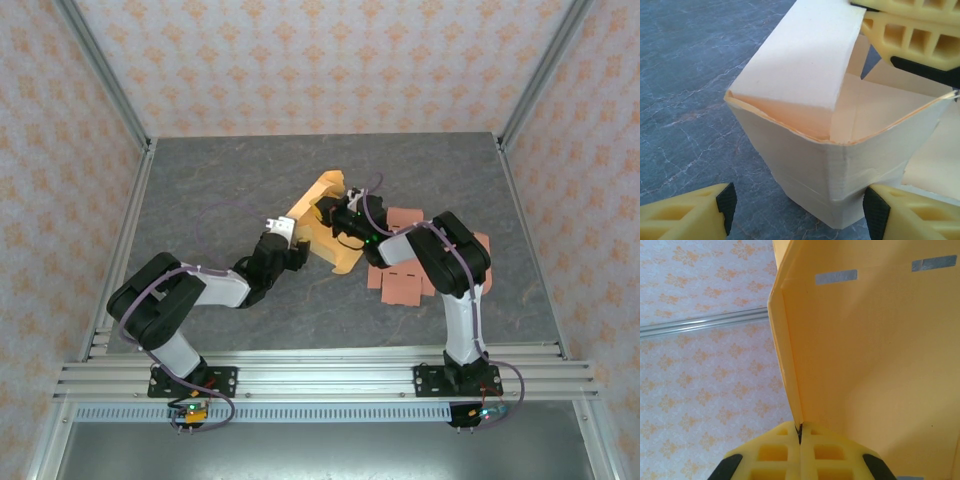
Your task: Fold the paper box
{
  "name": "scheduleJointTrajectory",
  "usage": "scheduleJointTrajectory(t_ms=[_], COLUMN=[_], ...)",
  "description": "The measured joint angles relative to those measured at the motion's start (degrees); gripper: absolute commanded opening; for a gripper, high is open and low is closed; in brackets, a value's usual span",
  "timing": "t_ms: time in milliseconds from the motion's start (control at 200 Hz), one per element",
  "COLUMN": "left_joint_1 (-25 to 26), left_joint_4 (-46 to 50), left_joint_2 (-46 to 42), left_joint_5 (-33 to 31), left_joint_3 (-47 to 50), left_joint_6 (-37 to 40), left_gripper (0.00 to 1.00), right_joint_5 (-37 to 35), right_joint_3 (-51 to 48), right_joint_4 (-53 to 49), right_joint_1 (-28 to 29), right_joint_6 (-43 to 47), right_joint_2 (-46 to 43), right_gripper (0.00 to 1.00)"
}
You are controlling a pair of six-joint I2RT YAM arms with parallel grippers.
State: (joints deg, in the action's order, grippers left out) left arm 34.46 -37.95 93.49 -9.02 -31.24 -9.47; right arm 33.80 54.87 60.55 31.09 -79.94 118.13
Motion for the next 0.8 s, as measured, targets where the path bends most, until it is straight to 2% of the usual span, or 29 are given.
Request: scheduleJointTrajectory(t_ms=[140, 245, 801], left_joint_1=[-0.46, -2.34, -4.37], left_joint_4=[-0.04, -0.04, -0.81], left_joint_2=[0.0, 0.0, 2.58], left_joint_5=[-1.03, -2.03, -3.06], left_joint_3=[0.07, 0.22, -3.15], left_joint_6=[-1.49, -2.8, -2.43], left_gripper=[0.57, 0.53, 0.56], right_joint_5=[-0.28, -0.42, -0.17], right_joint_3=[-0.02, -0.02, 0.22], right_joint_4=[-0.02, -0.04, -0.02], right_joint_1=[0.04, 0.04, 1.66], right_joint_6=[0.0, 0.0, -0.63], right_joint_2=[0.02, 0.0, 0.57], right_gripper=[0.0, 0.0, 0.0])
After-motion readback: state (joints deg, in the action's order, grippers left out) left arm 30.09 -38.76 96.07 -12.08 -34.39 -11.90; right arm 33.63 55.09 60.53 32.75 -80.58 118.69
